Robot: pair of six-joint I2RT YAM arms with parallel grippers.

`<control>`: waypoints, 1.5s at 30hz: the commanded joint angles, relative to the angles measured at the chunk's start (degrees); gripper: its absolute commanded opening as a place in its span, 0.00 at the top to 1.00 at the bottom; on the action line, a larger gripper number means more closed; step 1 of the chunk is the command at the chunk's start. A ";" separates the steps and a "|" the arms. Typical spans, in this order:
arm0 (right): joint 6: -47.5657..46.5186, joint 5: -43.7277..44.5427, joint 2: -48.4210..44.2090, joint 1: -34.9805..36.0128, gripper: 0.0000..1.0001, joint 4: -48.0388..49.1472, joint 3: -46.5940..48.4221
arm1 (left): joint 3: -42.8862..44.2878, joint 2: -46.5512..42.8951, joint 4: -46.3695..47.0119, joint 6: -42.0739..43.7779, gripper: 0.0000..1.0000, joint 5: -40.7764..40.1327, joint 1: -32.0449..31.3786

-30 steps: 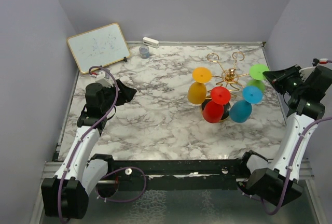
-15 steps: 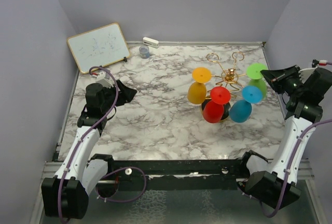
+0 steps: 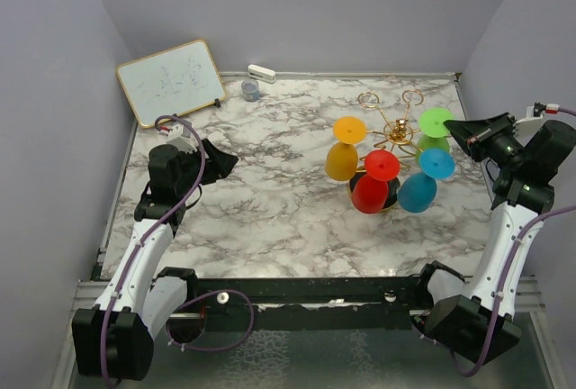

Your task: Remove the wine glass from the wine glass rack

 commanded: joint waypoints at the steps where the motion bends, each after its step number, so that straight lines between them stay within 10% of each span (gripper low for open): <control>1: 0.09 -2.47 -1.95 -0.25 0.99 0.23 0.32 | -0.67 -0.21 1.93 -0.45 0.41 1.21 -0.32; 30: -9.14 29.46 -9.76 -0.27 0.99 -15.80 9.56 | -0.84 -0.30 1.96 -0.92 0.41 1.43 -0.94; 45: -9.51 6.67 1.33 -0.24 0.99 6.34 23.30 | -1.01 -0.66 2.66 -1.76 0.41 1.87 -1.03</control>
